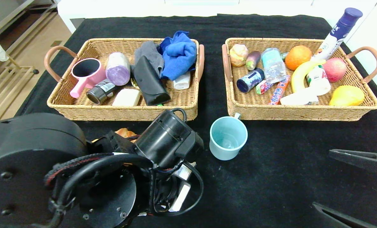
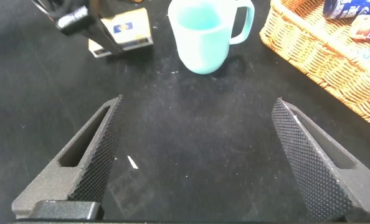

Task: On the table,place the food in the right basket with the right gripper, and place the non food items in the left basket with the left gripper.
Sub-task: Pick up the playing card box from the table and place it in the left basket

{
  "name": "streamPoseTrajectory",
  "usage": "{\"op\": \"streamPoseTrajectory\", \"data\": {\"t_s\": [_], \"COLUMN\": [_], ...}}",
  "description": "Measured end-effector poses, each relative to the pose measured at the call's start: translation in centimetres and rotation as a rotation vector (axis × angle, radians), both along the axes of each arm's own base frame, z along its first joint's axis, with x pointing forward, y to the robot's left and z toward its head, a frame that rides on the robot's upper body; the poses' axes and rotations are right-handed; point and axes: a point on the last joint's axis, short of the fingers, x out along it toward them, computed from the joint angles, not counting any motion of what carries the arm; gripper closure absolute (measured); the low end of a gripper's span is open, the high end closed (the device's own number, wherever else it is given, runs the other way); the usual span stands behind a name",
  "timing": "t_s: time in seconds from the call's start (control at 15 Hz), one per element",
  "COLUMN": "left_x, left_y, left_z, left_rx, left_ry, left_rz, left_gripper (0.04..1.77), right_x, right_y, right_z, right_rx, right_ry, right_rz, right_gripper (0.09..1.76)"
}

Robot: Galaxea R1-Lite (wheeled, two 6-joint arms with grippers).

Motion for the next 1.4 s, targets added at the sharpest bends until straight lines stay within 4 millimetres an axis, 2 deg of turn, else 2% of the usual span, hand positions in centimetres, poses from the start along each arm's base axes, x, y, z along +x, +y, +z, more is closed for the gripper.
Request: {"op": "streamPoseTrajectory", "data": {"t_s": [0.47, 1.2, 1.4], "left_x": [-0.4, 3.4, 4.5], "left_y": [1.2, 2.8, 3.0], "left_z": [2.8, 9.3, 10.4], "left_rx": [-0.1, -0.295, -0.317], "left_ry": [-0.079, -0.278, -0.312], "left_rz": [0.028, 0.16, 0.183], "left_gripper": [0.8, 0.8, 0.8], "right_x": [0.2, 0.1, 0.1], "right_y": [0.1, 0.1, 0.0], "right_z": [-0.1, -0.1, 0.0], "right_rx": [-0.004, -0.003, 0.0], "right_ry": [0.007, 0.005, 0.001], "right_rz": [-0.002, -0.002, -0.002], "right_gripper": [0.14, 0.14, 0.14]}}
